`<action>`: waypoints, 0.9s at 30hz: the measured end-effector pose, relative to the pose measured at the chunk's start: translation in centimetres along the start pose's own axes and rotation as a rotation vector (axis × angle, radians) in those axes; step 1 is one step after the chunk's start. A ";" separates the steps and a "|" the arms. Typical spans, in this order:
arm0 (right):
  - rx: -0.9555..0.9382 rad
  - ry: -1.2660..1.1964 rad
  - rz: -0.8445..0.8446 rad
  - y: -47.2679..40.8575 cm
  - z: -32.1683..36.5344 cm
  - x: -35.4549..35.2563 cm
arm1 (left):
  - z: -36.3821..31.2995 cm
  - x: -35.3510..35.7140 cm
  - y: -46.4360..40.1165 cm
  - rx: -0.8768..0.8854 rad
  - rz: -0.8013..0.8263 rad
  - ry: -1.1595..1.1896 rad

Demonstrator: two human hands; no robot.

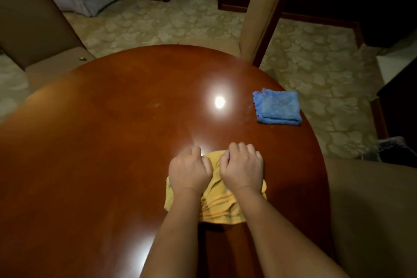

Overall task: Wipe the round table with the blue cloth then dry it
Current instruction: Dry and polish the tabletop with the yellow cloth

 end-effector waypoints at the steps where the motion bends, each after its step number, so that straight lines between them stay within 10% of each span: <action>1: -0.013 -0.004 -0.005 -1.2 0.2 0.6 | 0.1 0.4 -0.9 -0.020 -0.012 -0.004; 27: 0.218 0.009 0.035 -15.0 -0.8 7.2 | -0.4 6.8 -18.3 0.168 0.062 0.083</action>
Point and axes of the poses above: each hand's wrist, its own y-axis away from the middle knuckle, its own x-axis out of the palm, z = x × y, the point moved 6 cm from there along -y, towards the middle knuckle, and after that the axes turned 8 degrees about y, right-handed, at the moved point
